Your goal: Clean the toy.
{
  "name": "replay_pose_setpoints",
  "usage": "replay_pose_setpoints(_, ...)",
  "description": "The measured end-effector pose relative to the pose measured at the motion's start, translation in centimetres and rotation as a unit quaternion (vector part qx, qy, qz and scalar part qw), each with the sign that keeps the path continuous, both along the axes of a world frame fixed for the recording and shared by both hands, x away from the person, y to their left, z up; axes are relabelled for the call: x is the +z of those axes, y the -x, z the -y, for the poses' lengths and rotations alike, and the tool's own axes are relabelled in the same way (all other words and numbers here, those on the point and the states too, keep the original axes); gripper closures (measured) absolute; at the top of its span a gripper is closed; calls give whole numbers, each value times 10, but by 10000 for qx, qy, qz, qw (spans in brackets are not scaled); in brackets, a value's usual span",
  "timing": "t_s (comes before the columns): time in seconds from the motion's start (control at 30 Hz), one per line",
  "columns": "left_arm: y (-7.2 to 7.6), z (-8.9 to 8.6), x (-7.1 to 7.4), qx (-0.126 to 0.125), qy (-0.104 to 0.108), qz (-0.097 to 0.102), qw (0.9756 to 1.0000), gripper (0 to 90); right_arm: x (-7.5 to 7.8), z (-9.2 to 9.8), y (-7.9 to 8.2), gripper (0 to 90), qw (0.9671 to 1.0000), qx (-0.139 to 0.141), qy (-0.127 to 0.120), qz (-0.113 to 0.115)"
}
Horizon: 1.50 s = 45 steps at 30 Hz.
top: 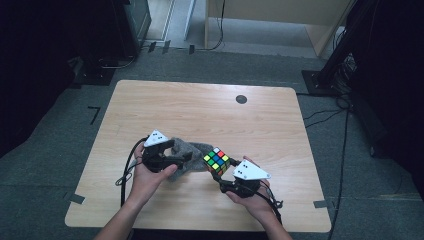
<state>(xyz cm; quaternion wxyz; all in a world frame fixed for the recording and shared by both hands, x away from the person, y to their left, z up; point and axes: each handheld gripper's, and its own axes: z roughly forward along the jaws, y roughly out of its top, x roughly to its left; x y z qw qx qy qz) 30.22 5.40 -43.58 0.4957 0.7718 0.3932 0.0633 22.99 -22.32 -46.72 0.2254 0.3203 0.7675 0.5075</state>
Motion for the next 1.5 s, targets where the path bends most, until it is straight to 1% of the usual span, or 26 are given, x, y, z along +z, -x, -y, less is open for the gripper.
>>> replay_pose_setpoints(0.03, 2, 3, 2, -129, 163, -26, 9998, 139, 0, -1, 0, 350, 10000, 2, -21, -7)
replay_pose_setpoints(0.07, 4, 7, 3, -294, 321, -79, 9990, 139, -1, -6, 0, 350, 10000, 23, 26, 5)
replay_pose_setpoints(0.1, 6, 10, 4, -449, 470, -157, 9978, 139, -1, -6, 0, 350, 10000, 23, 26, 5)
replay_pose_setpoints(0.13, 10, 17, 5, -616, 644, -240, 9957, 139, -2, -10, 2, 350, 9999, 66, 90, 21)
replay_pose_setpoints(0.17, 10, 17, 5, -616, 644, -240, 9957, 140, -2, -10, 2, 350, 9999, 66, 90, 21)
replay_pose_setpoints(0.23, 13, 24, 6, -742, 673, -335, 9944, 140, -3, -14, 3, 350, 9999, 100, 115, 29)
replay_pose_setpoints(0.27, 15, 28, 6, -788, 650, -352, 9941, 140, -3, -16, 3, 349, 9999, 102, 119, 31)
replay_pose_setpoints(0.4, 20, 40, 5, -795, 447, -391, 9951, 129, -2, -22, 5, 349, 9998, 63, 180, 88)
replay_pose_setpoints(0.5, 22, 48, 1, -782, 156, -436, 9959, 130, -2, -26, 6, 349, 9995, 2, 285, 135)
replay_pose_setpoints(0.53, 22, 50, 0, -785, 44, -461, 9958, 130, -2, -26, 6, 349, 9995, 2, 285, 135)
replay_pose_setpoints(0.6, 22, 54, -3, -832, -14, -558, 9950, 140, -3, -31, 7, 349, 9989, -57, 426, 208)
replay_pose_setpoints(0.63, 22, 55, -3, -808, -44, -584, 9950, 148, -3, -32, 8, 349, 9985, -81, 480, 249)
replay_pose_setpoints(0.67, 21, 55, -4, -741, -62, -668, 9950, 159, -3, -34, 9, 349, 9982, -82, 520, 282)
replay_pose_setpoints(0.7, 21, 55, -4, -741, -62, -668, 9950, 175, -3, -35, 10, 349, 9979, -90, 563, 317)
replay_pose_setpoints(0.8, 20, 54, -4, -847, -21, -724, 9938, 269, -4, -39, 11, 348, 9967, -158, 697, 383)
replay_pose_setpoints(0.9, 21, 53, -4, -877, -79, -680, 9938, 293, -5, -40, 11, 348, 9963, -194, 746, 390)
replay_pose_setpoints(0.97, 19, 51, -4, -903, -62, -654, 9937, 324, -6, -41, 12, 346, 9948, -226, 876, 461)
replay_pose_setpoints(1.0, 18, 49, -4, -928, -3, -721, 9931, 325, -6, -42, 12, 345, 9949, -215, 857, 480)
replay_pose_setpoints(1.03, 15, 46, -6, -948, 105, -800, 9922, 331, -6, -42, 12, 344, 9952, -210, 824, 474)
replay_pose_setpoints(1.07, 15, 45, -6, -959, 132, -814, 9920, 333, -6, -42, 11, 343, 9953, -197, 818, 487)
replay_pose_setpoints(1.2, 14, 43, -6, -987, 109, -805, 9918, 338, -7, -43, 12, 339, 9948, -175, 834, 551)
replay_pose_setpoints(1.27, 13, 41, -7, -981, 170, -854, 9914, 339, -7, -43, 12, 336, 9948, -162, 833, 556)
replay_pose_setpoints(1.37, 9, 32, -5, -904, 264, -802, 9923, 341, -8, -40, 12, 290, 9953, -149, 784, 553)
replay_pose_setpoints(1.4, 8, 27, -4, -860, 318, -757, 9929, 341, -8, -40, 12, 290, 9953, -149, 784, 553)
replay_pose_setpoints(1.47, 4, 16, -1, -819, 479, -699, 9930, 341, -8, -38, 11, 278, 9956, -128, 744, 561)
replay_pose_setpoints(1.5, 2, 10, 0, -748, 538, -619, 9938, 341, -7, -37, 11, 279, 9959, -133, 704, 554)
